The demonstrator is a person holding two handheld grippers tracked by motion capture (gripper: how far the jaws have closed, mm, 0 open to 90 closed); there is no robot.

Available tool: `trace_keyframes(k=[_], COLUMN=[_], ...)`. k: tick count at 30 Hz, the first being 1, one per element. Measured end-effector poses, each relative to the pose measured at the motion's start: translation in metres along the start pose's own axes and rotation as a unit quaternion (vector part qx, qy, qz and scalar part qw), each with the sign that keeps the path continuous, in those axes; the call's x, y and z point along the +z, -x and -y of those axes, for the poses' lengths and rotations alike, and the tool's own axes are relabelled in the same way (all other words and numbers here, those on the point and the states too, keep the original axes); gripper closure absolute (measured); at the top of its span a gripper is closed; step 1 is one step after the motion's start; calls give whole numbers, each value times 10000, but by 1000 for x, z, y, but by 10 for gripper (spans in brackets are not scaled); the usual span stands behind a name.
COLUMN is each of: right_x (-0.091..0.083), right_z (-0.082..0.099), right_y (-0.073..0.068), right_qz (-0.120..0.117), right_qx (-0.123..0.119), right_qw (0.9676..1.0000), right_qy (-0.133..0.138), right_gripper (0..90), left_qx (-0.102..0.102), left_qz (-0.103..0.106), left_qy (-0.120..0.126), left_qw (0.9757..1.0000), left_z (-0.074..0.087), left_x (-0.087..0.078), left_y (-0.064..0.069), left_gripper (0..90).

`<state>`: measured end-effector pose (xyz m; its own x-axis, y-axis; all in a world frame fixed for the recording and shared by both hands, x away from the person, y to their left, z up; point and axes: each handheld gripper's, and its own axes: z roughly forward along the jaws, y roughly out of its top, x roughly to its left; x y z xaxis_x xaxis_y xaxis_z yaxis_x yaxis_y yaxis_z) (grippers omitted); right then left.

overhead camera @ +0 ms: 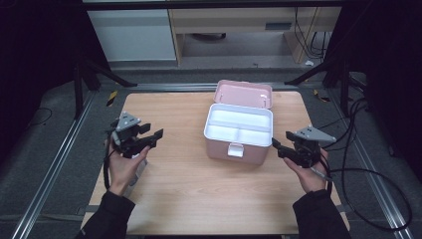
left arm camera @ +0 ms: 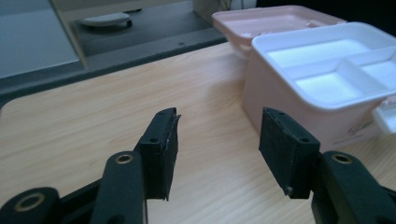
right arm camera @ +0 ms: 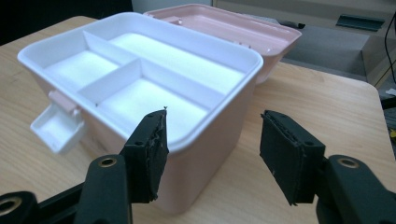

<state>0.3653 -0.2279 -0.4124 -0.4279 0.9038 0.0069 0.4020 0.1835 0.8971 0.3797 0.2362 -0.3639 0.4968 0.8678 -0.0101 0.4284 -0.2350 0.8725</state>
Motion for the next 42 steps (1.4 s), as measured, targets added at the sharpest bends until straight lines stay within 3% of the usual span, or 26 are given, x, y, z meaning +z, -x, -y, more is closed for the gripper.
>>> trace_keyframes(k=[4,8,13,22,25,31,42], right_x=[14,29,46,60,63,67,77], right_z=[-14,-19,-17,-13,-12,-10,-11], right_y=[0,3,7,6,5,3,-14], right_qz=[-72,-7,13,31,36,92,-269], right_qx=[48,23,93,68,80,43,67], right_qw=[9999,9997,9987,9973,9969,9960,9966], right_qy=[-111,-231,-503,-733,-786,-888,-777], right_gripper=[463,490,517,545,548,565,589], left_qx=[82,-59,-54,130,218,251,327], left_qz=[294,640,873,1159,1190,1224,966], left_qy=[154,189,114,-113,-269,-267,-434], left_qw=[9994,9978,9961,9931,9923,9918,9938], left_z=[-8,-11,-14,-6,-3,-1,8], left_x=[25,52,85,120,127,127,106], left_y=[10,18,34,54,58,59,47], left_gripper=[503,530,550,550,557,562,569])
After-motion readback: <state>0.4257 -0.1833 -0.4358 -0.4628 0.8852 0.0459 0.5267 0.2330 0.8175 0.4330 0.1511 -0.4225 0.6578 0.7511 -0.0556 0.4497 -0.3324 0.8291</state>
